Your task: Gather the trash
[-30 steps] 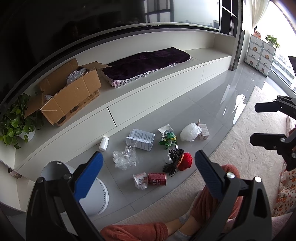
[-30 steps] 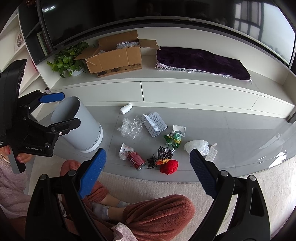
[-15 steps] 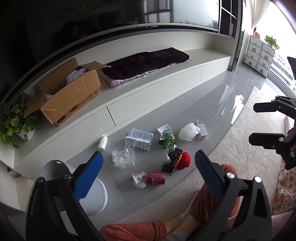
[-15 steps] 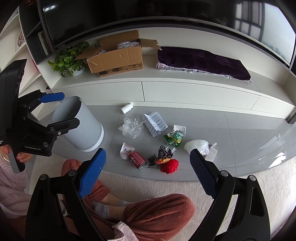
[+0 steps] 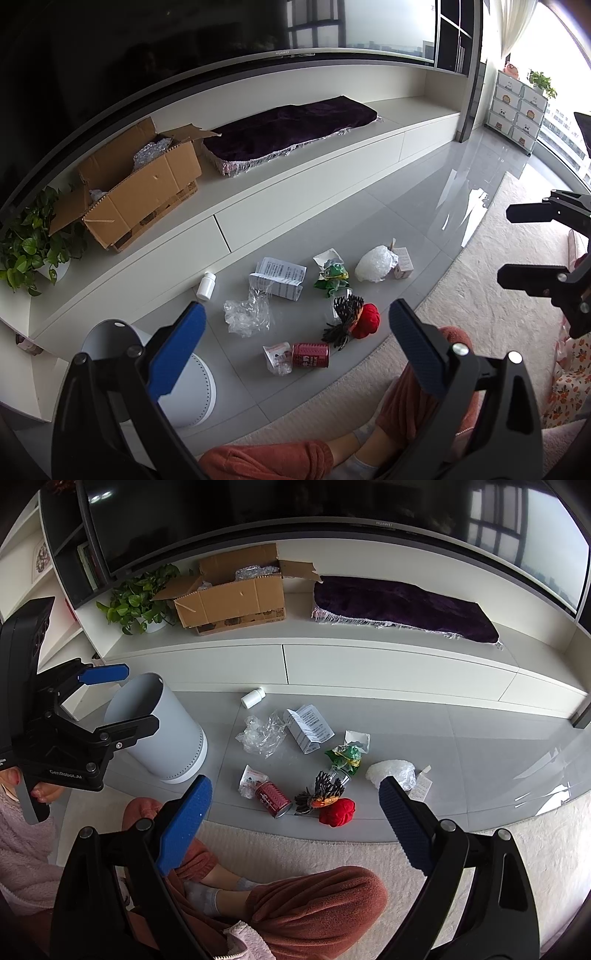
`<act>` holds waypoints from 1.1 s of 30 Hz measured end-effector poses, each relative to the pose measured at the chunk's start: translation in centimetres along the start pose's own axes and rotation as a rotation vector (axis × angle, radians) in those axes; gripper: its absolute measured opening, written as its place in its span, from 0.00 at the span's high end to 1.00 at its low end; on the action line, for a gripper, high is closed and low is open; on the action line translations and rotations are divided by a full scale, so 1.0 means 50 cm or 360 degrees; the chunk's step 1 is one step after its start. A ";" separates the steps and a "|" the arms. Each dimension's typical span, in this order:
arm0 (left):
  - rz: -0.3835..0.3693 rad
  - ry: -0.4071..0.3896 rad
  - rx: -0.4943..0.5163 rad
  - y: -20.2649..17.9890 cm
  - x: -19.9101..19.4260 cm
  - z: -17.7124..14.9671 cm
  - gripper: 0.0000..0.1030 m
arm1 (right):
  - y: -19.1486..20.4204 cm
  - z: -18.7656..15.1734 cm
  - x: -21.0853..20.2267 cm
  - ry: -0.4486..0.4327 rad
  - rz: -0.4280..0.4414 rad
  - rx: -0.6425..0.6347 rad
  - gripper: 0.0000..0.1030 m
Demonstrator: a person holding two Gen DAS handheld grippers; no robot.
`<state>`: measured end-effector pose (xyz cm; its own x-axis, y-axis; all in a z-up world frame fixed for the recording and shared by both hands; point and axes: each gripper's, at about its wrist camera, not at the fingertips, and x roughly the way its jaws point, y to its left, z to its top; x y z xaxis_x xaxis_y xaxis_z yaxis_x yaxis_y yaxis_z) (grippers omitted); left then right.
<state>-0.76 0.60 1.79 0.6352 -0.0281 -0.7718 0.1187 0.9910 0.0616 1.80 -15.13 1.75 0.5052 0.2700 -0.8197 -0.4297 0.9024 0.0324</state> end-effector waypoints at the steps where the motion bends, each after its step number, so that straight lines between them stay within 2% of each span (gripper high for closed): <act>1: 0.0001 0.0000 -0.0001 -0.001 0.001 0.000 0.04 | 0.000 0.000 -0.001 -0.0002 -0.0001 -0.0001 0.14; 33: -0.0050 -0.0006 0.0062 -0.051 0.002 0.010 0.04 | -0.032 -0.027 -0.031 -0.0033 -0.0071 0.0050 0.14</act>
<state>-0.62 -1.97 1.89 0.6337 -0.0597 -0.7713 0.1682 0.9838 0.0621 0.68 -17.43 2.21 0.5390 0.2357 -0.8086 -0.3825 0.9238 0.0143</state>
